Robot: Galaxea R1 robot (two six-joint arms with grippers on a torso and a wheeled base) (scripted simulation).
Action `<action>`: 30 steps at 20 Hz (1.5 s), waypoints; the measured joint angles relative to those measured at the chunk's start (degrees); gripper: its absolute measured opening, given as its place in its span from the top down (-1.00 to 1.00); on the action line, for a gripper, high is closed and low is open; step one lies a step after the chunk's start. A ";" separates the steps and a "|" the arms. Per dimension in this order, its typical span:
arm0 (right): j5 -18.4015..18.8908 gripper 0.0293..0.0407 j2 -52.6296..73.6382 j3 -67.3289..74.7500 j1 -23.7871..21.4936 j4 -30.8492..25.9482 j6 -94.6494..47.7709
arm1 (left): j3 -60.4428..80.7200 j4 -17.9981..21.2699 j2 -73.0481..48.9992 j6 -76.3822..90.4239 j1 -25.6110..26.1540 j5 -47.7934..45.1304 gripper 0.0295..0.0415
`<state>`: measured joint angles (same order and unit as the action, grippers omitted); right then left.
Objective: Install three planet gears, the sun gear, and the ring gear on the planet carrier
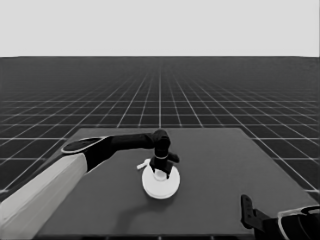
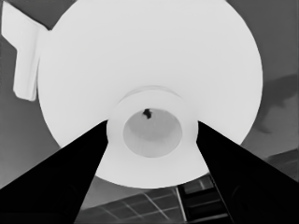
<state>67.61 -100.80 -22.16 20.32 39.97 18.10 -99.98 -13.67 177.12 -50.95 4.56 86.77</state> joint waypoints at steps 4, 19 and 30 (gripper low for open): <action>0.00 -0.61 0.00 0.00 0.00 0.00 0.00 | 0.00 0.00 -0.01 2.00 0.01 0.00 0.11; 0.00 -0.61 0.00 0.00 0.00 0.00 0.00 | 2.63 4.18 -0.74 -21.75 -4.91 1.18 -0.50; 0.00 -0.61 0.00 0.00 0.00 0.00 0.00 | 32.66 9.44 -37.36 -21.04 -10.32 1.64 -0.49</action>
<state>67.61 -100.80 -22.16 20.32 39.97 18.10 -67.33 -4.24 139.76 -71.99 -5.76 88.41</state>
